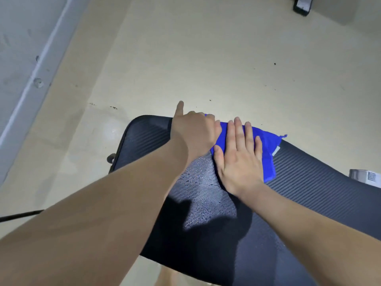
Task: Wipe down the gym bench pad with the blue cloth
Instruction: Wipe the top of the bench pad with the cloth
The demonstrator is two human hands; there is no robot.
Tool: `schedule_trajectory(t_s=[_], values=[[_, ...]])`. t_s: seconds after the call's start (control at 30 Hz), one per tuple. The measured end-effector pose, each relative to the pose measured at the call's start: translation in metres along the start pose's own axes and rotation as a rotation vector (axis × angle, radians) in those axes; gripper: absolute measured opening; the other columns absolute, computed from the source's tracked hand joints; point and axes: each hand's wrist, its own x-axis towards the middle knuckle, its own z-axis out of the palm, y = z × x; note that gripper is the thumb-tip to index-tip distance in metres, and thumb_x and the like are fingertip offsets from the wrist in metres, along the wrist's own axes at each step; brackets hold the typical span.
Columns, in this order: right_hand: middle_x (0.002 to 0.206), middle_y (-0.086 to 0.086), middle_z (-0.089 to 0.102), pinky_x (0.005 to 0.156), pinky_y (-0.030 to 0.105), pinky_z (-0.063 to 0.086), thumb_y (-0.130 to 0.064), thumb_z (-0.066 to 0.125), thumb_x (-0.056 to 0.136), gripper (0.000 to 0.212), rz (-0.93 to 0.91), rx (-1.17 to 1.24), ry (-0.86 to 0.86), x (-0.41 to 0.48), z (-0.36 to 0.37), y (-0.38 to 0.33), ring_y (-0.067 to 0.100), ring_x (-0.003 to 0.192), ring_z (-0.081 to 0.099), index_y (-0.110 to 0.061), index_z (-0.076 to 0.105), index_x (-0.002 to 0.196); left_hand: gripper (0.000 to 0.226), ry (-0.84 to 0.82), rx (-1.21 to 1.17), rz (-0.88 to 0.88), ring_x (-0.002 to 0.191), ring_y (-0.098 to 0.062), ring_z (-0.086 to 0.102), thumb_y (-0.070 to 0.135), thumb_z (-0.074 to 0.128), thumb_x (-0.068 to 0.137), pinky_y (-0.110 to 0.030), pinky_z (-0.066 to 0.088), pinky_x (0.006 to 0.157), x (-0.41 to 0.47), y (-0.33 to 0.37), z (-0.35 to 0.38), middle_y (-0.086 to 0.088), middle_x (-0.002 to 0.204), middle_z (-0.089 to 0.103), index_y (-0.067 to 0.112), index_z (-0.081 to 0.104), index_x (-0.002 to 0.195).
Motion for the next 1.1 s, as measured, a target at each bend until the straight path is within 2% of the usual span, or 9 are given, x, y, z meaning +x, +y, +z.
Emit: schedule_trajectory(t_s=[0.1, 0.17, 0.3, 0.4, 0.63, 0.77, 0.97, 1.03, 1.1], values=[[0.164, 0.001, -0.006, 0.119, 0.049, -0.004, -0.047, 0.017, 0.098, 0.068, -0.043, 0.057, -0.014, 0.006, 0.001, -0.047, 0.024, 0.149, -0.013, -0.015, -0.002, 0.154, 0.017, -0.079, -0.003, -0.055, 0.103, -0.024, 0.054, 0.023, 0.039, 0.093, -0.054, 0.018, 0.112, -0.013, -0.040, 0.001, 0.000, 0.099, 0.056, 0.018, 0.052, 0.103], [0.164, 0.000, -0.003, 0.118, 0.049, -0.005, -0.046, 0.021, 0.098, 0.067, -0.100, 0.081, -0.008, 0.013, 0.004, -0.082, 0.024, 0.149, -0.011, -0.015, 0.000, 0.154, 0.002, -0.002, -0.005, -0.085, 0.086, -0.024, 0.049, 0.015, 0.044, 0.085, -0.052, 0.031, 0.104, -0.030, -0.073, 0.004, 0.002, 0.079, 0.042, 0.016, 0.043, 0.085], [0.164, 0.001, 0.005, 0.118, 0.050, 0.000, -0.045, 0.022, 0.097, 0.067, -0.252, 0.011, 0.024, 0.017, 0.012, -0.135, 0.025, 0.150, -0.003, -0.014, 0.006, 0.154, 0.017, 0.102, -0.140, -0.353, 0.070, -0.024, 0.045, 0.013, 0.033, 0.095, -0.040, 0.042, 0.079, -0.068, -0.111, 0.009, -0.002, 0.075, 0.044, 0.009, 0.048, 0.089], [0.163, -0.002, 0.009, 0.119, 0.048, 0.003, -0.045, 0.024, 0.096, 0.065, -0.412, -0.015, 0.021, 0.013, 0.016, -0.146, 0.023, 0.150, 0.004, -0.017, 0.013, 0.154, 0.025, 0.069, -0.200, -0.446, 0.066, -0.025, 0.045, 0.029, 0.023, 0.102, -0.035, 0.035, 0.058, -0.102, -0.118, 0.014, -0.002, 0.072, 0.045, 0.015, 0.037, 0.087], [0.161, -0.005, 0.020, 0.119, 0.043, 0.014, -0.039, 0.031, 0.099, 0.056, -0.738, -0.077, -0.005, 0.007, 0.009, -0.091, 0.018, 0.149, 0.016, -0.022, 0.026, 0.152, 0.019, -0.033, 0.047, -0.414, 0.045, -0.015, 0.024, 0.023, 0.035, 0.100, -0.028, 0.014, 0.043, -0.129, -0.106, 0.000, 0.003, 0.057, 0.031, 0.014, 0.032, 0.084], [0.158, -0.004, 0.029, 0.117, 0.042, 0.017, -0.028, 0.039, 0.091, 0.056, -0.796, -0.030, -0.072, 0.000, 0.000, -0.058, 0.018, 0.147, 0.021, -0.020, 0.039, 0.146, 0.019, -0.121, 0.163, -0.301, 0.047, -0.015, 0.024, 0.003, 0.047, 0.082, -0.025, 0.016, 0.047, -0.129, -0.080, -0.022, 0.001, 0.061, 0.029, 0.012, 0.030, 0.080], [0.136, -0.002, 0.058, 0.101, 0.045, 0.040, -0.022, 0.045, 0.083, 0.039, -0.722, 0.193, -0.002, -0.016, -0.019, -0.020, 0.020, 0.133, 0.046, -0.016, 0.065, 0.117, 0.020, -0.115, 0.061, -0.153, 0.074, -0.021, 0.038, 0.018, 0.043, 0.092, -0.029, 0.016, 0.049, -0.123, -0.040, -0.026, 0.001, 0.077, 0.041, 0.018, 0.036, 0.072], [0.125, 0.003, 0.062, 0.095, 0.043, 0.045, -0.023, 0.052, 0.086, 0.033, -0.586, 0.298, 0.127, -0.011, -0.026, -0.015, 0.024, 0.122, 0.054, -0.014, 0.065, 0.114, 0.006, 0.050, -0.023, -0.199, 0.090, -0.023, 0.044, 0.015, 0.046, 0.090, -0.032, 0.028, 0.056, -0.106, -0.054, -0.028, -0.002, 0.093, 0.046, 0.018, 0.050, 0.093], [0.120, 0.005, 0.058, 0.095, 0.041, 0.044, -0.024, 0.058, 0.087, 0.034, -0.385, 0.357, 0.158, 0.000, -0.029, -0.010, 0.025, 0.114, 0.052, -0.014, 0.061, 0.119, 0.026, 0.119, -0.112, -0.228, 0.102, -0.024, 0.045, 0.013, 0.050, 0.089, -0.034, 0.036, 0.064, -0.086, -0.072, -0.024, -0.004, 0.108, 0.048, 0.020, 0.055, 0.113]])
